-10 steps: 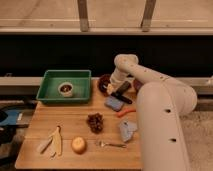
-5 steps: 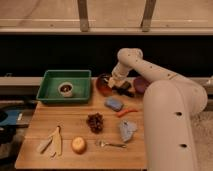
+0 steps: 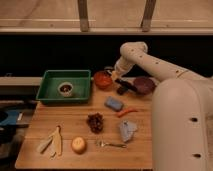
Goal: Place brush in table surface
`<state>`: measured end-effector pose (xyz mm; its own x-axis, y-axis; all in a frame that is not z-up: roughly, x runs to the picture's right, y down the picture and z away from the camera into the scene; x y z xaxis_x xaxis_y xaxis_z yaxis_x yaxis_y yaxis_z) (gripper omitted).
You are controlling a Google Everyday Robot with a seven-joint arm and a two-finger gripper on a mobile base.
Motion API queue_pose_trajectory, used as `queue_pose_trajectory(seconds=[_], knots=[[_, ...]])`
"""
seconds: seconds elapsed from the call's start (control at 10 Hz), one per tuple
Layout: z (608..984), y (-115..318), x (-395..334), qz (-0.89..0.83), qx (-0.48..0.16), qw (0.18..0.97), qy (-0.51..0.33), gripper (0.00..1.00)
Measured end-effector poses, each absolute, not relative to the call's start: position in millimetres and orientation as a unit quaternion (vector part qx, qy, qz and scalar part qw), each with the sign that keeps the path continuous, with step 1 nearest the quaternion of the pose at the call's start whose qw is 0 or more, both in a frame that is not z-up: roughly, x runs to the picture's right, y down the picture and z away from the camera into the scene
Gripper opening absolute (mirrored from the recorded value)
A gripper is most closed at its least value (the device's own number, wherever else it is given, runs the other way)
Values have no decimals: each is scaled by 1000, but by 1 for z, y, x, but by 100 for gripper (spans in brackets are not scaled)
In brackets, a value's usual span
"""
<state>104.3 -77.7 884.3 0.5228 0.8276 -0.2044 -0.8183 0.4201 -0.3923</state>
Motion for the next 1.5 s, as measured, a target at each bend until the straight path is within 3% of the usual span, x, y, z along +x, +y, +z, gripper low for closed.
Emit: queue_pose_trajectory(seconds=[0.6,1.1,1.5], knots=[[845,-45,187,549,-185,812,64,0],[826,-17,191,567,-186,798,87,0],[818,-4,153,538,-208,814,72,0]])
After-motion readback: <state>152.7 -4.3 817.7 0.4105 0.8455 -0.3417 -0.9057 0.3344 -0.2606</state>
